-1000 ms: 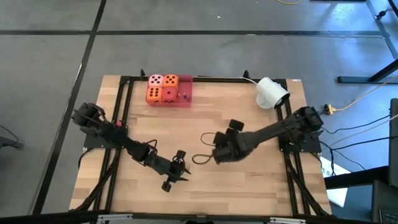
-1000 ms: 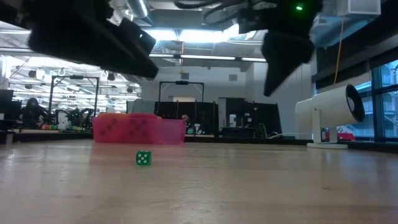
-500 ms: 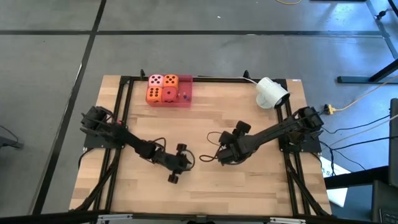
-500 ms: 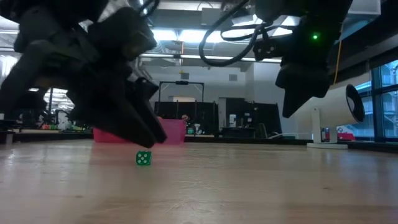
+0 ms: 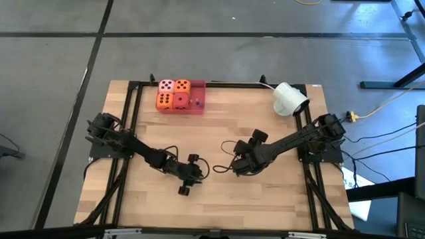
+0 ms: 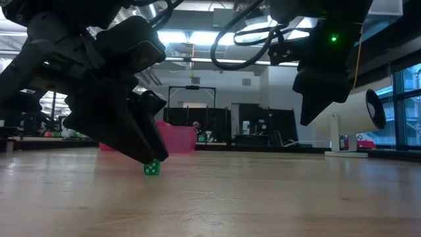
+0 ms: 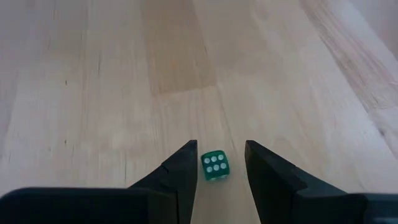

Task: Pick & Place Dice
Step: Put the small green die into the red bin

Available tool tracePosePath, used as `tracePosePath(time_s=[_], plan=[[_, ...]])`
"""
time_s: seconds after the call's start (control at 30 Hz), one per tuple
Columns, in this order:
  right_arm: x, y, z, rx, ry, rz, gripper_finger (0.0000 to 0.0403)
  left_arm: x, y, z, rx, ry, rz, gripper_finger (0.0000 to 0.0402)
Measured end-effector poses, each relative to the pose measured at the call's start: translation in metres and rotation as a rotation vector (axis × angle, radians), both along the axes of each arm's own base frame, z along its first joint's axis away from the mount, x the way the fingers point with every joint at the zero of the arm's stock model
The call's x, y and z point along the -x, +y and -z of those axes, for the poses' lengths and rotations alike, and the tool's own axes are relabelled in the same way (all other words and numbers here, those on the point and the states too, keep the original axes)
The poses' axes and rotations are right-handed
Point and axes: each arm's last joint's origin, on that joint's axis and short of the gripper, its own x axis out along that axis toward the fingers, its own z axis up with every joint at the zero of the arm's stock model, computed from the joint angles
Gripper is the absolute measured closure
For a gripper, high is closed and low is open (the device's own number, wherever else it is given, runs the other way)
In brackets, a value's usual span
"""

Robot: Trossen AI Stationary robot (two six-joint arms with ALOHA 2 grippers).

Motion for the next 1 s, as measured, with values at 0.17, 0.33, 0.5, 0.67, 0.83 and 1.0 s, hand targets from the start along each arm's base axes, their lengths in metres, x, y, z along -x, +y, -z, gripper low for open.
tracePosePath(time_s=[0.17,0.33,0.5,0.67,0.83,1.0], plan=[[0.0,0.0,0.0,-0.008,0.003,0.001,0.025,0.001,0.003,0.002,0.001,0.034,-0.026,0.0272],[0.0,0.0,0.0,-0.01,0.003,0.001,0.025,0.0,0.004,0.002,0.004,0.03,-0.034,0.0273],[0.0,0.0,0.0,-0.01,0.004,0.001,0.025,0.001,0.005,0.003,-0.002,0.043,-0.034,0.0289],[0.0,0.0,0.0,-0.01,0.003,0.001,0.025,0.001,0.005,0.003,-0.002,0.044,-0.034,0.0314],[0.0,0.0,0.0,-0.01,0.005,-0.001,0.025,-0.001,0.007,0.009,-0.001,0.056,-0.039,0.0323],[0.0,0.0,0.0,-0.01,0.005,-0.002,0.025,-0.004,0.01,0.014,0.008,0.061,-0.039,0.0327]])
